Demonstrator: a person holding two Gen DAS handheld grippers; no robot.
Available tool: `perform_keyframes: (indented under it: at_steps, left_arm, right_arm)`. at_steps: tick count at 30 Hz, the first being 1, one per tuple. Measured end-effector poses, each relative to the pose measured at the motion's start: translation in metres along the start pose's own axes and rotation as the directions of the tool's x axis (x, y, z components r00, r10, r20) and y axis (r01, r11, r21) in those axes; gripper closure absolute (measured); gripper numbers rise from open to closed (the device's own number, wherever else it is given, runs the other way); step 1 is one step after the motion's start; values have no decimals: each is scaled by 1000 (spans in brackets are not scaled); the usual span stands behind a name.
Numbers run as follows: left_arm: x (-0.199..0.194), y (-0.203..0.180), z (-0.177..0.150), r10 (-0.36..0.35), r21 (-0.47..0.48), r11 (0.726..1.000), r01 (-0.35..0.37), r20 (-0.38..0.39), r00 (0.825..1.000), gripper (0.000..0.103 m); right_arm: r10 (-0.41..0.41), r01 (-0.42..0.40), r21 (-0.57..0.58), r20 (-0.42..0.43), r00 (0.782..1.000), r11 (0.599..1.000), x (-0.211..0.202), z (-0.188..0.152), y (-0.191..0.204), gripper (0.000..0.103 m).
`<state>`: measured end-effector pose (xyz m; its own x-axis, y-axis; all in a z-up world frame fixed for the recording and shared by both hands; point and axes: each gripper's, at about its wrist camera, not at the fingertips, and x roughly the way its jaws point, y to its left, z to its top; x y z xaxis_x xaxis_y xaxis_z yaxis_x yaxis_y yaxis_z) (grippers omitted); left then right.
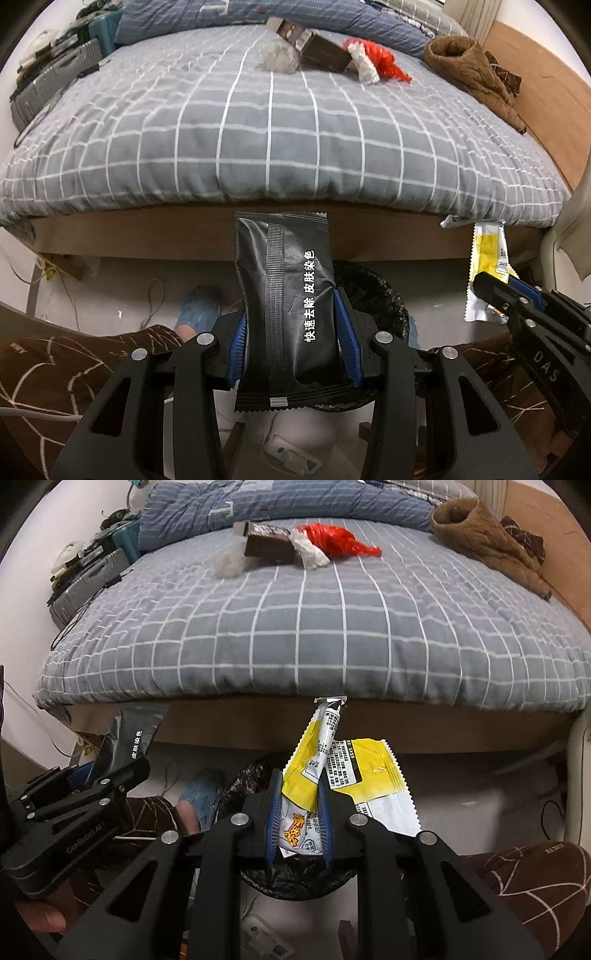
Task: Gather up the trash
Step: 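Carry the black sachet and yellow wrapper with both tools down over the bin, then open the right tool to drop the wrapper while the left tool drops the sachet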
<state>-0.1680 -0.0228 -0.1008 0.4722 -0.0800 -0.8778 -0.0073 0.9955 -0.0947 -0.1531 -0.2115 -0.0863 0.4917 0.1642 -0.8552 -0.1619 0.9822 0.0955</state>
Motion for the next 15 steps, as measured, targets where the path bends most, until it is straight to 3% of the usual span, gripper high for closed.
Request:
perform_keyframes:
  at_steps: [15]
  left_arm:
    - [77, 14, -8, 7, 2, 1000, -7, -106, 994, 62]
  right_arm:
    - [26, -28, -14, -129, 991, 1000, 81, -16, 3, 85]
